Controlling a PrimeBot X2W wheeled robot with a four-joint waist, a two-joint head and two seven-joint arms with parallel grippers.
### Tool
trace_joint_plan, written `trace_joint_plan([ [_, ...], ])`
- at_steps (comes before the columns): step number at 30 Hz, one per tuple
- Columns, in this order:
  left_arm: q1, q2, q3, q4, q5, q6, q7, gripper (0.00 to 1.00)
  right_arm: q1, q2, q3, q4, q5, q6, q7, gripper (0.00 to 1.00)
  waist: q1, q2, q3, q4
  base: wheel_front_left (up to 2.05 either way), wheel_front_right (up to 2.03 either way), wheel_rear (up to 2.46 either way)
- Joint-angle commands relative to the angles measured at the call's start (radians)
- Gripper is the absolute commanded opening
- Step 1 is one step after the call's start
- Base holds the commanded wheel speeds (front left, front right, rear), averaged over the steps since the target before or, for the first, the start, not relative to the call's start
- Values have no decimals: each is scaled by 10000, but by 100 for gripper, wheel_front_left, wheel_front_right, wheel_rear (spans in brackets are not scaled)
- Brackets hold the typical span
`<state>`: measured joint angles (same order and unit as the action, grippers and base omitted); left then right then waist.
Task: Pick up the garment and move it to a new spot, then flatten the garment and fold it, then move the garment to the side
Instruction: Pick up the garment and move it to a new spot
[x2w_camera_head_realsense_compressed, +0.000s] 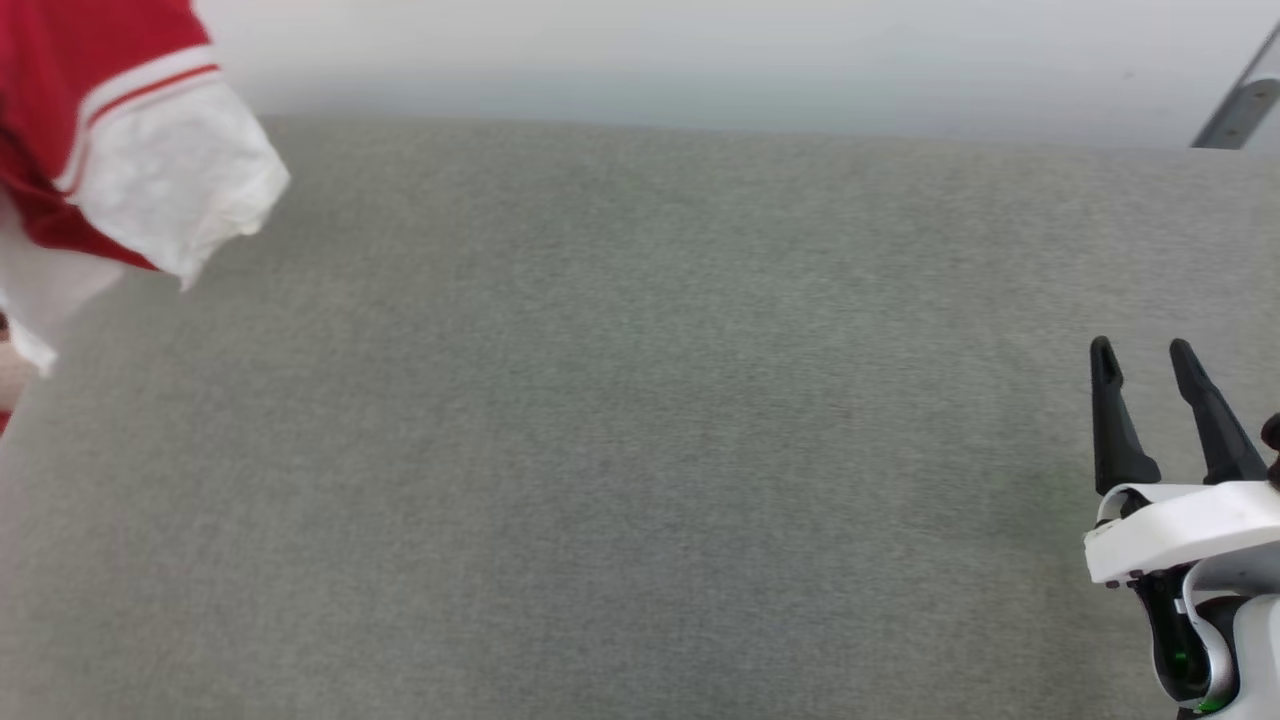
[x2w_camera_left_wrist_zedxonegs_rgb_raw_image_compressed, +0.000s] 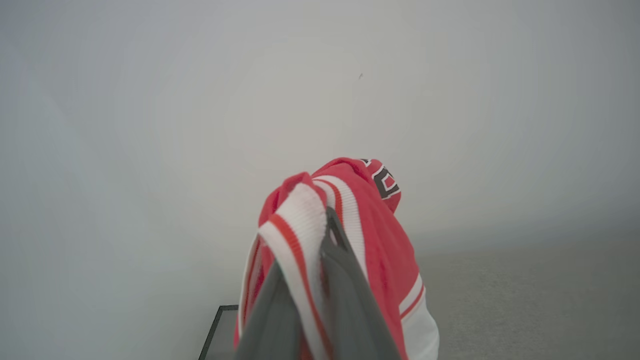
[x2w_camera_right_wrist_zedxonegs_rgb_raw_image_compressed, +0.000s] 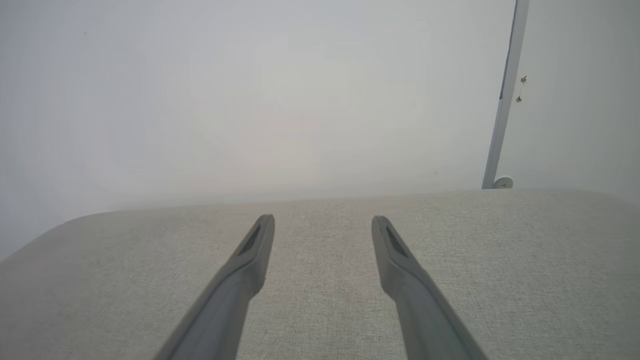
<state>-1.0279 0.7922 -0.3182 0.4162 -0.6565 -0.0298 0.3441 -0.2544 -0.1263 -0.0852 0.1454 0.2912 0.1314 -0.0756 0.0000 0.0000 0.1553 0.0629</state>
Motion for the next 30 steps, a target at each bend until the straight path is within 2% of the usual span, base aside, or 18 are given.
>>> trace_joint_plan([
  [1, 210, 80, 34, -432, -68, 197, 165, 0, 115, 33, -78, 13, 1, -14, -76, 100, 0, 0, -169, -265, 0, 0, 0],
  [10, 1417, 57, -59, -3201, -436, 1192, 1369, 0, 207, 147, -574, 59, -79, -14, -218, 100, 0, 0, -234, -1163, 0, 0, 0],
  [14, 1631, -204, -286, -4073, -395, 1605, 1729, 0, 280, 188, -771, 64, -129, -14, -279, 100, 0, 0, -206, -1589, 0, 0, 0],
  [23, 1408, -1013, -1065, -5148, -262, 2069, 2395, 0, 336, 384, -1052, 108, -173, -14, -394, 100, 0, 0, 28, -2415, 0, 0, 0],
  [30, 1801, -1744, -1903, -5076, -140, 2205, 2598, 0, 268, 540, -1033, 349, -40, -14, -603, 100, 0, 0, 345, -2825, 0, 0, 0],
])
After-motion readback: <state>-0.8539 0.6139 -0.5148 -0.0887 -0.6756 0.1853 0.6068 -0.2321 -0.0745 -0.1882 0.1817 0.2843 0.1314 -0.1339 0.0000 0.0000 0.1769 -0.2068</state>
